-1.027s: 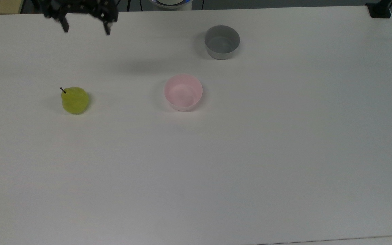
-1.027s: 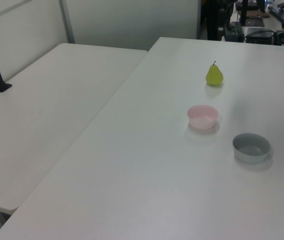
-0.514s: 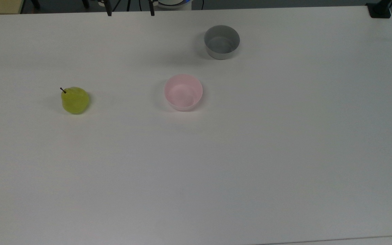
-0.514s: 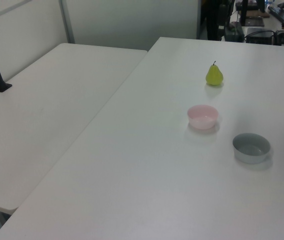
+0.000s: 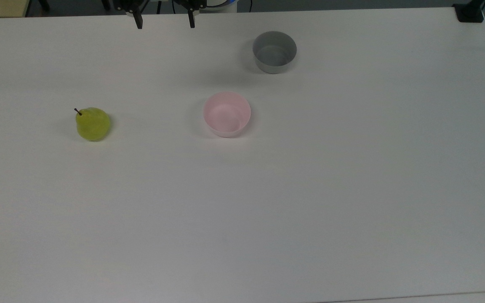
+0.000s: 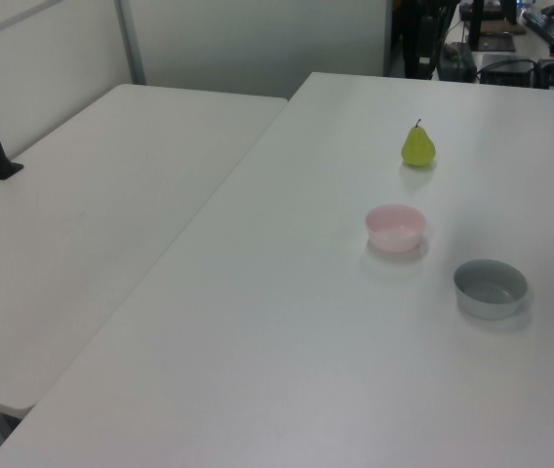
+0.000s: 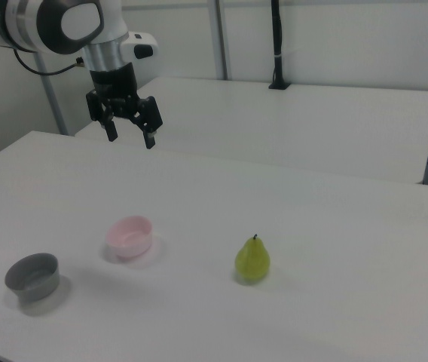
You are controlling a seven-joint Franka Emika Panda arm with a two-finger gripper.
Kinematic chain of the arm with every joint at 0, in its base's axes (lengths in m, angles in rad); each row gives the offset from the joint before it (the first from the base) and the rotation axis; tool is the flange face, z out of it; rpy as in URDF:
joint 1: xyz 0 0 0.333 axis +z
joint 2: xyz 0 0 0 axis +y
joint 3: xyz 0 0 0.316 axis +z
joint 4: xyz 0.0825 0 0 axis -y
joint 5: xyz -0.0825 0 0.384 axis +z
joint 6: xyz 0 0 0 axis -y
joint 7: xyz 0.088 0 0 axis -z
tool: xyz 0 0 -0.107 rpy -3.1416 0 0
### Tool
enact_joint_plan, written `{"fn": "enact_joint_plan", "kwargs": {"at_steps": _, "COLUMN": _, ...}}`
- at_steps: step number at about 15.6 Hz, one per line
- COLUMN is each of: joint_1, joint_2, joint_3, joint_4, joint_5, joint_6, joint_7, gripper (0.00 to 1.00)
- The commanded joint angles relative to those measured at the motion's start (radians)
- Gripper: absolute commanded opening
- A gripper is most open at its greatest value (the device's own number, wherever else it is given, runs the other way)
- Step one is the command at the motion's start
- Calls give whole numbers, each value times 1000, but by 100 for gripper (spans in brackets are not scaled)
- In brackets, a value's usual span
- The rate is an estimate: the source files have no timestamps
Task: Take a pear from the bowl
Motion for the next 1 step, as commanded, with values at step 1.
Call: {"fn": "enact_joint_plan", "kwargs": {"at_steps": 1, "joint_1": 19, "joint_2": -14, "joint_3": -16, "joint_4": -21, "joint_5": 13, "joint_6": 28, "joint_7": -7, "gripper": 100}}
